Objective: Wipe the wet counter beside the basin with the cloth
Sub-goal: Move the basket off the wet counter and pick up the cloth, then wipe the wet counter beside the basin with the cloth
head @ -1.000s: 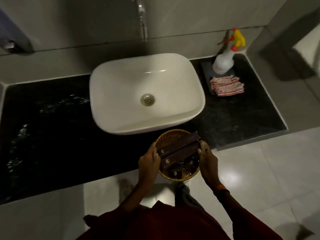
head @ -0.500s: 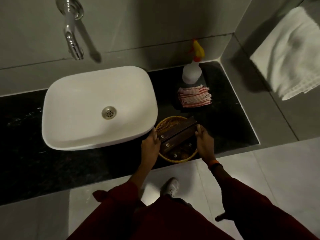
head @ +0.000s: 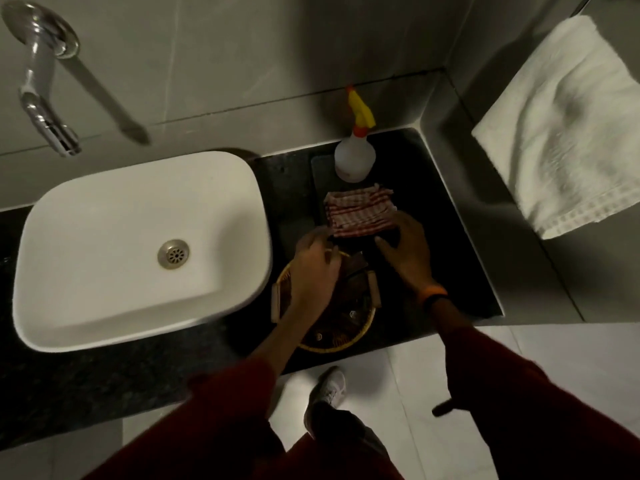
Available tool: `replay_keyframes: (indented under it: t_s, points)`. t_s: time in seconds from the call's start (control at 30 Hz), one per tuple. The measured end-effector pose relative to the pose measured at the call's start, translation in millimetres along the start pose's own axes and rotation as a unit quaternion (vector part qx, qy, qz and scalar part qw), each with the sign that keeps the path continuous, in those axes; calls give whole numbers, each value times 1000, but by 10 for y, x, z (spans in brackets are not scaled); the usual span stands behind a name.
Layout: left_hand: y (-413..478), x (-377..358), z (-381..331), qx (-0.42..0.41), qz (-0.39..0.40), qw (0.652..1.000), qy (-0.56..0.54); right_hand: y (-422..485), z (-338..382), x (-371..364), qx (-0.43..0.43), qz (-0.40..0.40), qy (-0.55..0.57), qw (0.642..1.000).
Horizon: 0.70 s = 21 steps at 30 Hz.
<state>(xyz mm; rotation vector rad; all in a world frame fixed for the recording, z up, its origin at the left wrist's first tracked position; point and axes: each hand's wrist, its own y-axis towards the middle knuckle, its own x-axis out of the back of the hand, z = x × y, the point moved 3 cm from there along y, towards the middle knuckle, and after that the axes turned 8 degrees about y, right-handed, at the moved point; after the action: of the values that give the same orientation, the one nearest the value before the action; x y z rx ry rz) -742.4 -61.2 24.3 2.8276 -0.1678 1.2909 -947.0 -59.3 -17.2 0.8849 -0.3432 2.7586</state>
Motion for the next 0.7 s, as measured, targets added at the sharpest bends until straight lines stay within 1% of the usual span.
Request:
replay_keyframes:
  t_s: [0.07,0.13,0.2,0.23,0.27,0.33,0.4,0.43,0.5,0.57,0.63,0.7]
  points:
    - [492,-175,-42,-37,87,995,19,328,25,10,47,79,-94,991]
    - [820,-386,-43,-94,167,978,85,552,2,-16,90,133,-165,973]
    - [1000,-561,0,-143,230,953,138,687,-26,-25,122,155,-201,960]
    - [1047,-623,21,-162,244,944,155,737,-21,-16,136,149,-206,958]
    - [1076,-657,30,-183,243,937,170,769,-5,0,152,136,-205,957]
    - [1100,-657,-13,-232,215,929,192,799,60,30,180,120,-220,951]
    - [1119,-596,-62,-254,178,935,170,833,104,50,194,107,-240,945]
    - [1140,-552,-75,-247,170,942,151,851,126,61,191,94,-237,948]
    - [1207,-443,-70,-201,182,955,121,868,190,101,178,59,-217,958]
    - [1278,-290,-88,-161,176,967,92,858,297,137,160,38,-154,974]
    - [1309,-71,-131,-120,140,982,28,808,455,188,104,21,-21,994]
    - [1277,159,-127,-59,118,989,-61,738,616,229,41,-2,116,992]
